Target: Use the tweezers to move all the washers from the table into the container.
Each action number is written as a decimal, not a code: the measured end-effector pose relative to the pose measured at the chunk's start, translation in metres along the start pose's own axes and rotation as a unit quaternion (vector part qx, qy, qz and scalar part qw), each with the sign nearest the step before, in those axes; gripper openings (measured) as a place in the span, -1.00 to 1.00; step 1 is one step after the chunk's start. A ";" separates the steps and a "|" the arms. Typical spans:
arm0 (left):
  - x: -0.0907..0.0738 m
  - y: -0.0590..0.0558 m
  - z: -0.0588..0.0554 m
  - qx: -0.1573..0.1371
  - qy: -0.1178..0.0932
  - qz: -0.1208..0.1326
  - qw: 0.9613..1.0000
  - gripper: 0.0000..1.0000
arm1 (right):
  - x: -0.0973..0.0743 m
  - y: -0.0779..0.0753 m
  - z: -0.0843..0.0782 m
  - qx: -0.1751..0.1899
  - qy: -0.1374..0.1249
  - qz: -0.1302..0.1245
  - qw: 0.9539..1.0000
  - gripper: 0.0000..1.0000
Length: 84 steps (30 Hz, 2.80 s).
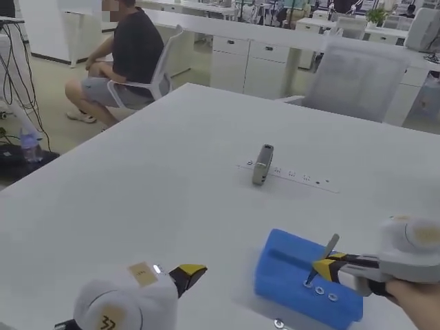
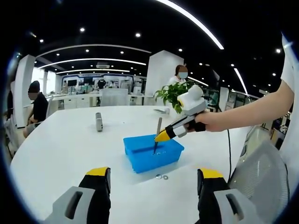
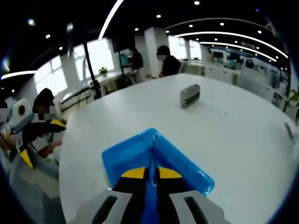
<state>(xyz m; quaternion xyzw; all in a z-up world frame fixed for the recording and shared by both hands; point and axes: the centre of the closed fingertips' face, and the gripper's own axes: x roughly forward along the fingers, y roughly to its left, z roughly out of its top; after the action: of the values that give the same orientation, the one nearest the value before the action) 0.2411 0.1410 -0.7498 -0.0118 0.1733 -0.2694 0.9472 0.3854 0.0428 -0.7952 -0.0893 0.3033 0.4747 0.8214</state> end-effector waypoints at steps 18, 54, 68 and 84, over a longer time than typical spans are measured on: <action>0.001 -0.005 -0.004 0.009 0.012 -0.011 1.000 0.53 | -0.042 0.047 0.018 0.006 -0.063 0.035 0.997 -0.92; 0.002 -0.002 -0.005 0.007 0.013 -0.009 1.000 0.50 | -0.004 0.090 -0.046 -0.074 0.081 0.088 0.990 -0.93; 0.002 -0.003 -0.006 0.010 0.015 -0.009 1.000 0.50 | 0.002 0.103 -0.048 -0.127 0.108 0.100 0.981 -0.93; 0.001 -0.003 -0.005 0.011 0.013 -0.009 1.000 0.50 | 0.006 0.101 -0.050 -0.126 0.105 0.101 0.981 -0.93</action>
<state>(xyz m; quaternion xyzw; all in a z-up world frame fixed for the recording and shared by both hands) 0.2388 0.1384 -0.7548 0.0003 0.1830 -0.2798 0.9424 0.2822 0.0790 -0.8245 -0.2102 0.3334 0.5773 0.7151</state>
